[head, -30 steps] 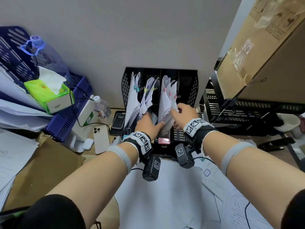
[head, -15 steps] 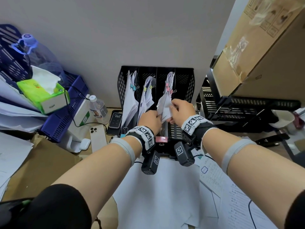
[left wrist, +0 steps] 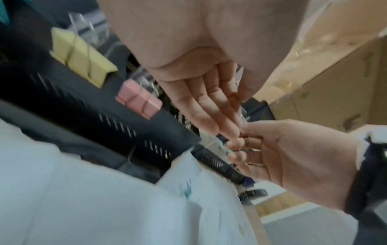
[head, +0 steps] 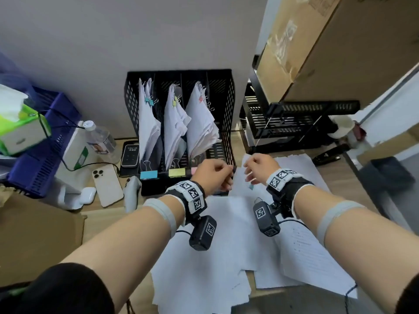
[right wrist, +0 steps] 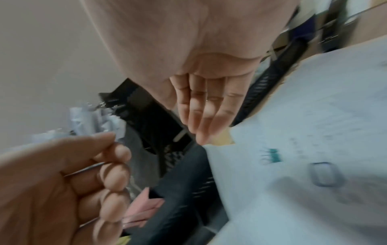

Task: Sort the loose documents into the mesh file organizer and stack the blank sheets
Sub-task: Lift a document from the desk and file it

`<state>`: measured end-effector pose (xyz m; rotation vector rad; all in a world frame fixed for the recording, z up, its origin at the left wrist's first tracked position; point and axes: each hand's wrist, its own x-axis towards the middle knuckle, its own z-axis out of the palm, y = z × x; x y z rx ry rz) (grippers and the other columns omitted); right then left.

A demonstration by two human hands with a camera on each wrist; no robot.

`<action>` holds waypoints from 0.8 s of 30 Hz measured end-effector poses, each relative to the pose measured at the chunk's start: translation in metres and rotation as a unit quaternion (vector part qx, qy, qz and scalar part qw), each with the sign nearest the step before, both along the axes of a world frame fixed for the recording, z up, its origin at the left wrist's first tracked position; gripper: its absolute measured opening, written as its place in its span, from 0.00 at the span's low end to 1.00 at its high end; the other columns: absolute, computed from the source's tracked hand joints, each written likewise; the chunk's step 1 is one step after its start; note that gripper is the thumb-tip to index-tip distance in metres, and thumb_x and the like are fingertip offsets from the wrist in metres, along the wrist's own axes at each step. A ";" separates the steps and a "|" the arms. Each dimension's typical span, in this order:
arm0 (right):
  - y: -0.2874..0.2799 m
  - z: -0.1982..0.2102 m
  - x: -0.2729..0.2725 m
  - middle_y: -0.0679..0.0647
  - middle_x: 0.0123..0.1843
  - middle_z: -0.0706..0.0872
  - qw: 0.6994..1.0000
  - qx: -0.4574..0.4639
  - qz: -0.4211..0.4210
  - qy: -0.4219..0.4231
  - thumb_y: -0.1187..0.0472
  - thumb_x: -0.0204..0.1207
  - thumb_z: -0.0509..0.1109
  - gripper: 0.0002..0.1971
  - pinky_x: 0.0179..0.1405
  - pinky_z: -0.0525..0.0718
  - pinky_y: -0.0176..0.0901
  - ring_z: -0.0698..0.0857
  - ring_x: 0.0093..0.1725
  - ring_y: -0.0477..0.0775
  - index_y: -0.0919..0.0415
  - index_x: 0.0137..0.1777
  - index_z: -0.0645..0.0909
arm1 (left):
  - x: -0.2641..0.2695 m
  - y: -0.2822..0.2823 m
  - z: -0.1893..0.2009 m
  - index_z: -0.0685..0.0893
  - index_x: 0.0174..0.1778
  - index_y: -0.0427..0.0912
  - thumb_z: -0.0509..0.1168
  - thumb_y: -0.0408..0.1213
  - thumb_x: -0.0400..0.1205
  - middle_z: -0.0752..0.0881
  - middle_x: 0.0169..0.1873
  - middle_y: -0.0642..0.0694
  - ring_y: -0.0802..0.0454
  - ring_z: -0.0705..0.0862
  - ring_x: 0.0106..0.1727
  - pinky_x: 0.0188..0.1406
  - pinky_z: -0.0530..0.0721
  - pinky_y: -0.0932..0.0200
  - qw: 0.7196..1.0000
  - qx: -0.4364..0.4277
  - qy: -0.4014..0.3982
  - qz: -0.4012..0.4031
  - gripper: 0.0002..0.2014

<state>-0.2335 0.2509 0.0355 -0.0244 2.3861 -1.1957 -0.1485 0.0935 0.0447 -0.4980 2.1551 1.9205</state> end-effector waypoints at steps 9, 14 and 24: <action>0.190 -0.086 0.053 0.61 0.65 0.83 0.958 0.258 -0.056 -0.112 0.60 0.78 0.65 0.11 0.56 0.80 0.45 0.84 0.60 0.63 0.57 0.59 0.79 | -0.001 0.119 -0.068 0.85 0.53 0.35 0.68 0.31 0.84 0.90 0.48 0.33 0.42 0.91 0.43 0.44 0.92 0.56 0.979 -0.022 -0.124 -0.158 0.04; 0.265 -0.101 0.050 0.65 0.75 0.71 0.928 0.310 -0.108 -0.175 0.56 0.76 0.66 0.33 0.57 0.81 0.50 0.79 0.66 0.68 0.57 0.80 0.60 | -0.006 0.175 -0.090 0.79 0.70 0.37 0.73 0.37 0.81 0.89 0.58 0.32 0.38 0.91 0.55 0.61 0.89 0.46 0.973 -0.031 -0.182 -0.139 0.22; 0.317 -0.125 0.046 0.64 0.58 0.83 0.946 0.279 -0.130 -0.098 0.57 0.71 0.69 0.20 0.43 0.82 0.46 0.83 0.48 0.64 0.62 0.64 0.80 | -0.027 0.226 -0.120 0.76 0.73 0.39 0.74 0.40 0.80 0.84 0.66 0.40 0.38 0.87 0.63 0.62 0.88 0.44 0.965 -0.112 -0.211 -0.105 0.26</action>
